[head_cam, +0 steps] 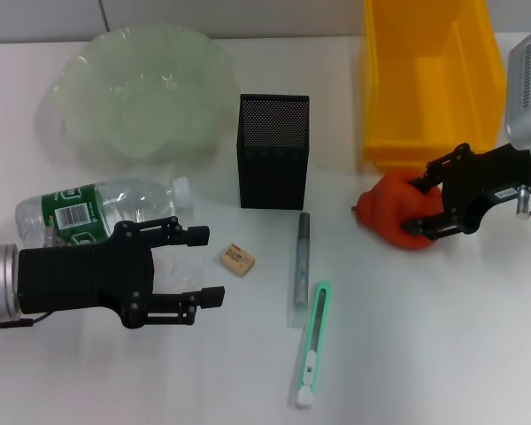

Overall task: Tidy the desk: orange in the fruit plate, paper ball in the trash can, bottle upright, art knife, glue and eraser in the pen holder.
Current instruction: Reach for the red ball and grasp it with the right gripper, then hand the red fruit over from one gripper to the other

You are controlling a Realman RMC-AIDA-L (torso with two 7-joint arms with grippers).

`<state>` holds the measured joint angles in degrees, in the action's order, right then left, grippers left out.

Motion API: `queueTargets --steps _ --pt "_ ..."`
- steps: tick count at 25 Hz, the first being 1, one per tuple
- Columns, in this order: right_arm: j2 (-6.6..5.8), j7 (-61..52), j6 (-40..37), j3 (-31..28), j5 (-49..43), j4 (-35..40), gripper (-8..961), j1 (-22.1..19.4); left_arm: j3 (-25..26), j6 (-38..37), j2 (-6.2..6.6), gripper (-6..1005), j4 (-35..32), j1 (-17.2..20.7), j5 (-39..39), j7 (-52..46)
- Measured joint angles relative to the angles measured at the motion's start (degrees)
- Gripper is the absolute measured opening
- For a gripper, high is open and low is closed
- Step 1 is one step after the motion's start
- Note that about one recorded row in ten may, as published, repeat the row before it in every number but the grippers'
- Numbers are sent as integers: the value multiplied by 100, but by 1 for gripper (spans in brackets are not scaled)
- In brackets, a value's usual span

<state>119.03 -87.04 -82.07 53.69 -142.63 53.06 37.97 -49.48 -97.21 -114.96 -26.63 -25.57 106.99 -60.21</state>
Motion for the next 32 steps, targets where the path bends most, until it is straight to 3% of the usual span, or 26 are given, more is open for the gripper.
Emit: queueTargets --steps 2,7,10,16,26,32 --pt "0 34 -10 -22 22 -3 742 -11 0 -2 0 715 0 0 -1 0" --pt "0 228 -50 -45 361 131 553 -205 0 3 0 711 0 0 6 2" --pt "-1 423 -108 -69 675 275 315 -404 0 14 0 708 0 0 7 5" --pt "-5 943 -616 -609 1283 371 141 -703 0 21 -14 702 0 0 -1 5" --pt "-15 2235 -1327 -1104 2920 27 98 -1457 23 37 -235 693 0 -80 -28 35" --pt "-60 2823 -1687 -1352 3444 -690 53 -1546 97 80 -360 687 86 -207 -84 79"
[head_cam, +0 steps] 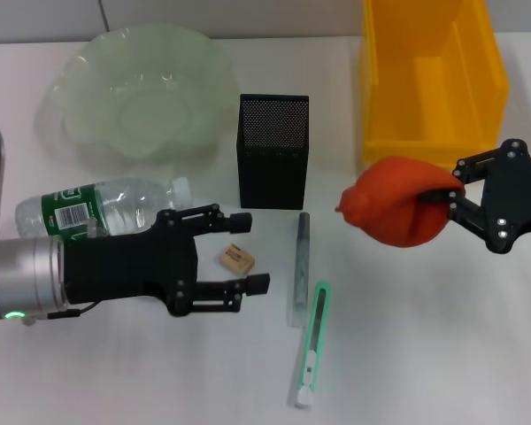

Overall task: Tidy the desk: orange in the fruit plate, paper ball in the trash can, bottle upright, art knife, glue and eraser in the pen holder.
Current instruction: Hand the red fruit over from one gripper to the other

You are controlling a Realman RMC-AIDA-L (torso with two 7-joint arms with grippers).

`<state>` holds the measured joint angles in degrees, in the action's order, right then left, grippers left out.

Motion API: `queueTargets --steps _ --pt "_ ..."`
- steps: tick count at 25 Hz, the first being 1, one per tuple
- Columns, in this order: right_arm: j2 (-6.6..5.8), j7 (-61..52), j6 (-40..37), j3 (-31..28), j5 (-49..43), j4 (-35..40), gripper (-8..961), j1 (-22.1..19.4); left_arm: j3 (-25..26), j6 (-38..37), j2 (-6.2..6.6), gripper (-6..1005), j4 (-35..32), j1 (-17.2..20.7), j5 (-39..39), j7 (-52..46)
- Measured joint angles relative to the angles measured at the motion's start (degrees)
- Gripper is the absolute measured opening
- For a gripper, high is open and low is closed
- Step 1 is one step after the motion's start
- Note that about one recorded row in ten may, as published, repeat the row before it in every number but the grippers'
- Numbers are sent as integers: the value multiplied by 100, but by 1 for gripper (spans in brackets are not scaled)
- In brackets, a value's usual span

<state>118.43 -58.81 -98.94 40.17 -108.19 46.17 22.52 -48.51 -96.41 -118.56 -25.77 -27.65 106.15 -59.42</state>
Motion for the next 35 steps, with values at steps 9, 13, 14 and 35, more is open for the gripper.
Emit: queueTargets --steps 9,13,14,35 --pt "43 558 -47 -152 183 -963 45 204 -1 210 -17 678 380 -118 -453 226" --pt "48 673 -61 -134 218 -1215 52 294 -2 374 -26 674 465 -170 -506 229" --pt "48 700 -63 -120 229 -1259 53 309 -3 454 -26 673 526 -200 -538 250" --pt "57 936 -18 -71 236 -1795 87 553 -56 490 -51 653 870 -448 -718 594"
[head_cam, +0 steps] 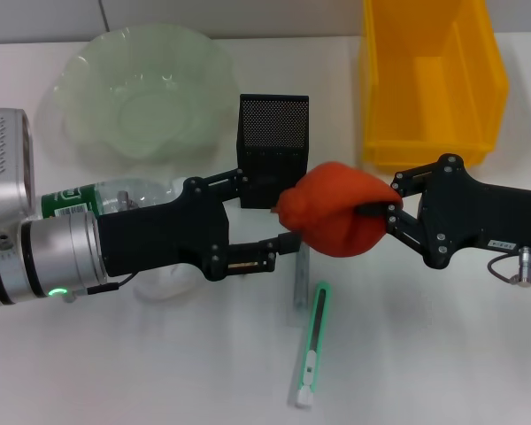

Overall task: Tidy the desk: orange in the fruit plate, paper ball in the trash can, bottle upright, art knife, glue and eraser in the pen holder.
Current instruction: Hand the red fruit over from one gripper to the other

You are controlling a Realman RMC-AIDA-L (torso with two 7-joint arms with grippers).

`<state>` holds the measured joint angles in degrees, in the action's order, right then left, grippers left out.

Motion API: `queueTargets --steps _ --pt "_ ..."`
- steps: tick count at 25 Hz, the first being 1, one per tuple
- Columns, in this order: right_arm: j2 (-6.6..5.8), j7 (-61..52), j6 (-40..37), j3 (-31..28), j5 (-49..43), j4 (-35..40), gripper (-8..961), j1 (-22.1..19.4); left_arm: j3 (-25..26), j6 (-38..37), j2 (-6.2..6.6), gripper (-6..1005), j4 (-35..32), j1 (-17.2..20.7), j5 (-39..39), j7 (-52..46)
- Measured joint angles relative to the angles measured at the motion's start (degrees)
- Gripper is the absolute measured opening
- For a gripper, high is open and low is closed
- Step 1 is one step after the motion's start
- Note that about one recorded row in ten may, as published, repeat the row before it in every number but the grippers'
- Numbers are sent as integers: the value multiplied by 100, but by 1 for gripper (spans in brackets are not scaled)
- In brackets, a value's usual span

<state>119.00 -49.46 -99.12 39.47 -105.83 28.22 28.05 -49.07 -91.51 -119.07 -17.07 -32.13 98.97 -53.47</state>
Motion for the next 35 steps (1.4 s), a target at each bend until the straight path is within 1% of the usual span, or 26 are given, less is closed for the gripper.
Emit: queueTargets --steps 12,17,19,29,35 --pt "0 10 71 0 1 -157 106 51 37 11 14 642 44 -40 -51 161" --pt "0 15 86 -1 -9 -212 114 66 23 11 16 415 54 -68 -54 162" --pt "0 15 87 0 -14 -216 117 67 13 11 16 255 56 -73 -54 162" --pt "0 -57 57 0 -20 -255 133 69 -6 10 12 213 65 -60 -54 162" --pt "-5 -476 107 4 -33 -201 142 75 28 10 8 167 64 -29 -53 160"
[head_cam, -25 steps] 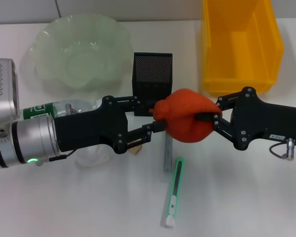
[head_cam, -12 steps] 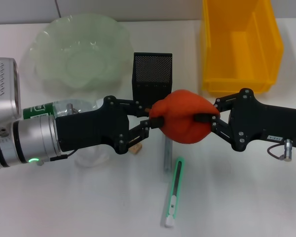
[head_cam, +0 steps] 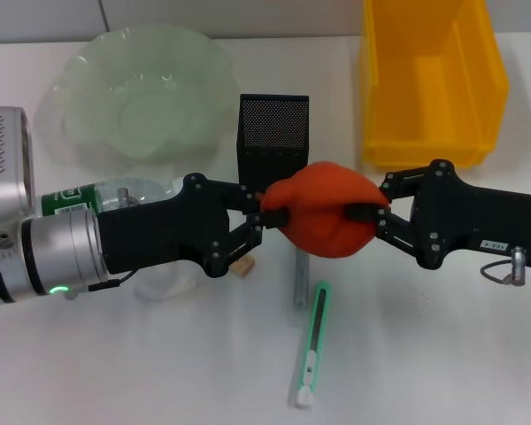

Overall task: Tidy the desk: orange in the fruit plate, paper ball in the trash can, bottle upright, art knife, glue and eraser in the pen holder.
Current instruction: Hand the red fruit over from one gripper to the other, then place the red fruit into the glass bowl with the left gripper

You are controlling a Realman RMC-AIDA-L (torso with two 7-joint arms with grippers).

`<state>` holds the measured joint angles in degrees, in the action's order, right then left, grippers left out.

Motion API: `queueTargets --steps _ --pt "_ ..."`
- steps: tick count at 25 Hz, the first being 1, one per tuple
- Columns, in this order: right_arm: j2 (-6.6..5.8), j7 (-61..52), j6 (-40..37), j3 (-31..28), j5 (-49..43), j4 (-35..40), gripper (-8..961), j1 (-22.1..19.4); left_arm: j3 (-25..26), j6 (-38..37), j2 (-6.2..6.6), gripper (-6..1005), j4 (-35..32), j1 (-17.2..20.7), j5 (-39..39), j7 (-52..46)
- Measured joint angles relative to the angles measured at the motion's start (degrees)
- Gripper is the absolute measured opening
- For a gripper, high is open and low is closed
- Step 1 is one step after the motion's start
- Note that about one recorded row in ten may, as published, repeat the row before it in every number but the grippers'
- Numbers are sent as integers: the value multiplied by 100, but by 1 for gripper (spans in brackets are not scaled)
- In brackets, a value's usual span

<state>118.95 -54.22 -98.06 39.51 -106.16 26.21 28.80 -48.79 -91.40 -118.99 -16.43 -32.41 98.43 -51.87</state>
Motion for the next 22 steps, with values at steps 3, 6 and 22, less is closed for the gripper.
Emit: queueTargets --steps 3,6,22 --pt "-1 -22 11 2 0 12 147 -26 7 0 4 142 -1 6 0 -7" --pt "1 -32 23 4 -1 14 152 -28 10 0 5 118 -1 7 0 -15" --pt "5 -35 384 -19 -3 -14 762 -244 25 -39 36 85 -1 85 -496 -57"
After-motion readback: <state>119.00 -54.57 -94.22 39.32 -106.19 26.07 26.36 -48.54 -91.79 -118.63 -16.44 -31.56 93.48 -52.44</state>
